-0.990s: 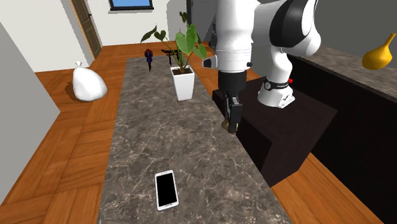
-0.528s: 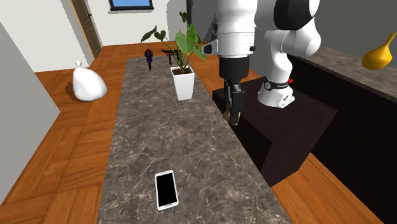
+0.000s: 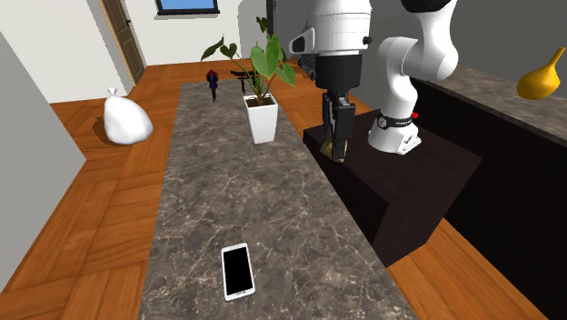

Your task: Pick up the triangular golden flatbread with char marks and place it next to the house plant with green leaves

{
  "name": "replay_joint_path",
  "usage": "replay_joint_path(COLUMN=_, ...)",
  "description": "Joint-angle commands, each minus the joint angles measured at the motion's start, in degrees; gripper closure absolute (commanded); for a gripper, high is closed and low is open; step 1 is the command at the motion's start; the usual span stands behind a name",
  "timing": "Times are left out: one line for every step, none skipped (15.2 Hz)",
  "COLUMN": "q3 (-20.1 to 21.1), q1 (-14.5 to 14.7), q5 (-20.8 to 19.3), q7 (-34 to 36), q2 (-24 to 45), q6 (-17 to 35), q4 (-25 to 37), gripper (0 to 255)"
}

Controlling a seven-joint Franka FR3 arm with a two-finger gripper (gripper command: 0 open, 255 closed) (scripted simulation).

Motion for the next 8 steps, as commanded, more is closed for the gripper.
replay_joint_path(q3=-0.09, q1=-0.08, q5=-0.19, q7=0.3, q2=-0.54, q6=-1.65, q4=1.1, gripper=255)
replay_joint_path(q3=-0.13, q1=-0.11, q5=-0.25, q7=0.44, q2=-0.83, q6=-2.42, q4=1.59, gripper=255)
replay_joint_path(q3=-0.17, q1=-0.14, q5=-0.32, q7=0.58, q2=-1.1, q6=-3.18, q4=2.09, gripper=255)
replay_joint_path(q3=-0.22, q1=-0.17, q5=-0.39, q7=0.72, q2=-1.36, q6=-3.94, q4=2.6, gripper=255)
replay_joint_path(q3=-0.26, q1=-0.2, q5=-0.45, q7=0.86, q2=-1.61, q6=-4.7, q4=3.12, gripper=255)
replay_joint_path(q3=-0.3, q1=-0.23, q5=-0.52, q7=1.0, q2=-1.84, q6=-5.45, q4=3.65, gripper=255)
replay_joint_path(q3=-0.34, q1=-0.26, q5=-0.59, q7=1.14, q2=-2.07, q6=-6.21, q4=4.2, gripper=255)
replay_joint_path(q3=-0.38, q1=-0.29, q5=-0.66, q7=1.28, q2=-2.28, q6=-6.97, q4=4.76, gripper=255)
